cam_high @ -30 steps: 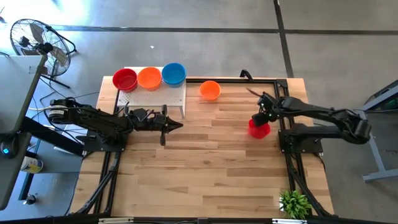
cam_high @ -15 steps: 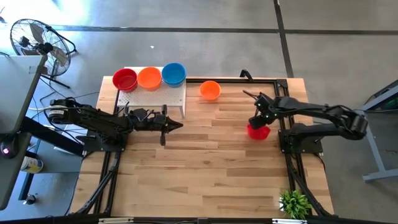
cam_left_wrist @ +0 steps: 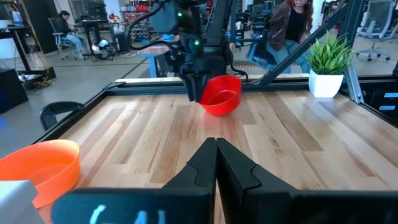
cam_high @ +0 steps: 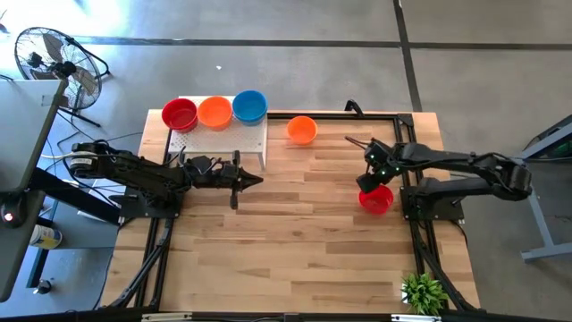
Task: Pick & Place Mini bowls
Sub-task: Stack the red bowl on top of the other red bowls on the shelf
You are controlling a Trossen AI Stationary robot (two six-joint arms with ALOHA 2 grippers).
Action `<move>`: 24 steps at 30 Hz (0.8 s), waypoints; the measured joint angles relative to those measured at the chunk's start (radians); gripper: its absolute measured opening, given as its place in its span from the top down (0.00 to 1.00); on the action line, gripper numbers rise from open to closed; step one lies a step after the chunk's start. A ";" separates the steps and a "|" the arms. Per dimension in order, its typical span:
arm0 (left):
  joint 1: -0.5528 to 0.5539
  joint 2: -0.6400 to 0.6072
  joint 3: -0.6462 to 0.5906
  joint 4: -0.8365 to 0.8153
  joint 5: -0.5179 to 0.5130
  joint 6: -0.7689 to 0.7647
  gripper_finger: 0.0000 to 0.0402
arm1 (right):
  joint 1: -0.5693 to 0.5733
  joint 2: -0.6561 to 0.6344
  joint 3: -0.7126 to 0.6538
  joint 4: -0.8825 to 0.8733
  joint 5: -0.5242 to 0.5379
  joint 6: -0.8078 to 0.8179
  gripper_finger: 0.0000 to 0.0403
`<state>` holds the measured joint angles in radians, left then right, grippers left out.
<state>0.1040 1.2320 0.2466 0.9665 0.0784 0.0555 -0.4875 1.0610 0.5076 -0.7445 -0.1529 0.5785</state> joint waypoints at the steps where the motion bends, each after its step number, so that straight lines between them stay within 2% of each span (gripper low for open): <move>1: 0.000 0.000 0.000 0.000 0.000 0.000 1.00 | 0.015 0.000 0.000 -0.003 0.000 -0.009 0.68; 11: 0.000 0.000 0.000 0.000 0.002 0.000 1.00 | 0.122 0.000 0.002 -0.049 -0.005 -0.098 0.65; 24: 0.000 0.000 0.001 0.000 0.002 0.000 1.00 | 0.190 -0.002 0.029 -0.076 -0.029 -0.087 0.65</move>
<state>0.1041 1.2323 0.2474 0.9663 0.0799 0.0553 -0.2972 1.0588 0.5362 -0.8205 -0.1819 0.4912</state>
